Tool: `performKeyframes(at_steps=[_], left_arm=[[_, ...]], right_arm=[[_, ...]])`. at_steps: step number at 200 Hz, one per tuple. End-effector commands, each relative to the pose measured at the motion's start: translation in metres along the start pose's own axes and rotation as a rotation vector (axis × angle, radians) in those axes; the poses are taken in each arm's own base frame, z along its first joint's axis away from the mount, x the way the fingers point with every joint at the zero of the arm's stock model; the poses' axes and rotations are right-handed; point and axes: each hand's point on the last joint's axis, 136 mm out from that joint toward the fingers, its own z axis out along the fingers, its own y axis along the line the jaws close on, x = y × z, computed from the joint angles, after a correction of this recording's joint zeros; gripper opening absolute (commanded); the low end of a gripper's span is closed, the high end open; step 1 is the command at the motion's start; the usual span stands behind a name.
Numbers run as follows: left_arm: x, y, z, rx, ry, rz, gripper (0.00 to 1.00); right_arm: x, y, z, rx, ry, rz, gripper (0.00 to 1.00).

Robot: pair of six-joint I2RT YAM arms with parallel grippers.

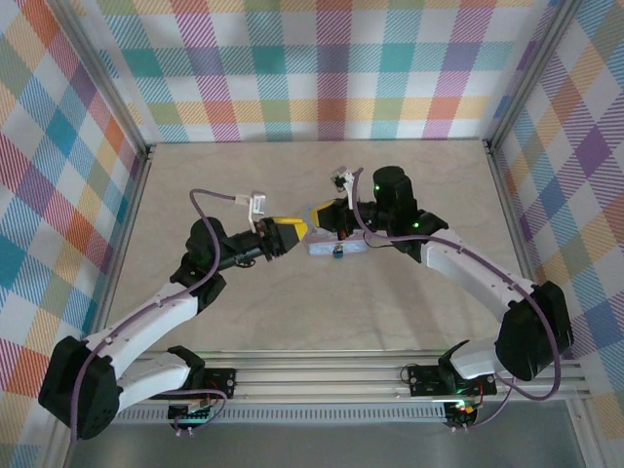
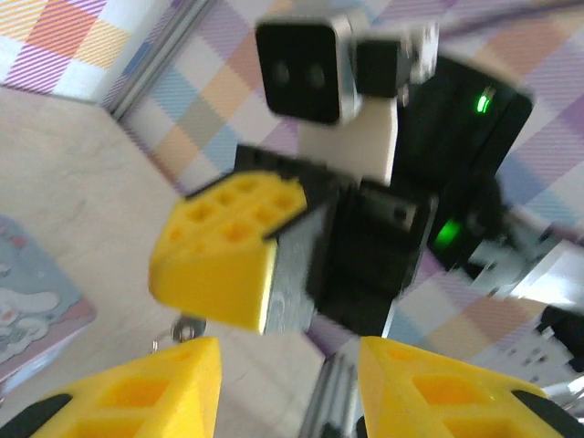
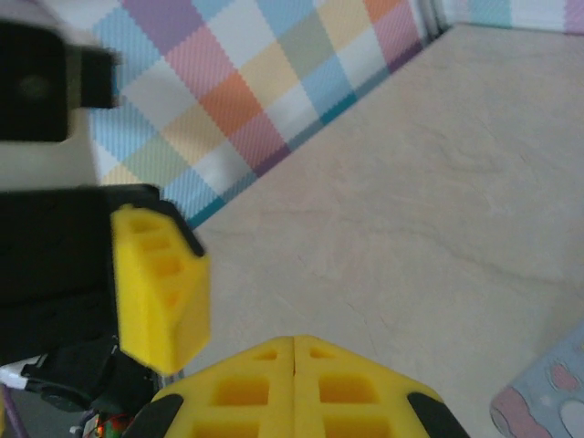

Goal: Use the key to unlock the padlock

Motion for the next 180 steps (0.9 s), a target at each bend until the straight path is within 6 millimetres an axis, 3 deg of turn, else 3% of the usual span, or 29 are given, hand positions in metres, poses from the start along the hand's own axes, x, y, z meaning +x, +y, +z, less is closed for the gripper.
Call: performKeyframes(at_steps=[1, 24, 66, 180], left_arm=[[-0.012, -0.028, -0.004, 0.172, -0.042, -0.07, 0.41], [-0.011, -0.024, -0.002, 0.177, -0.044, -0.064, 0.39], [-0.001, 0.003, -0.002, 0.105, -0.055, -0.08, 0.37], [-0.014, -0.006, 0.011, 0.167, -0.056, -0.066, 0.34]], right_arm=[[-0.034, 0.034, -0.012, -0.139, -0.133, -0.109, 0.0], [-0.038, 0.035, -0.012, -0.169, -0.141, -0.038, 0.0], [-0.039, 0.033, -0.012, -0.197, -0.166, 0.044, 0.0], [-0.036, 0.038, -0.01, -0.227, -0.148, 0.079, 0.0]])
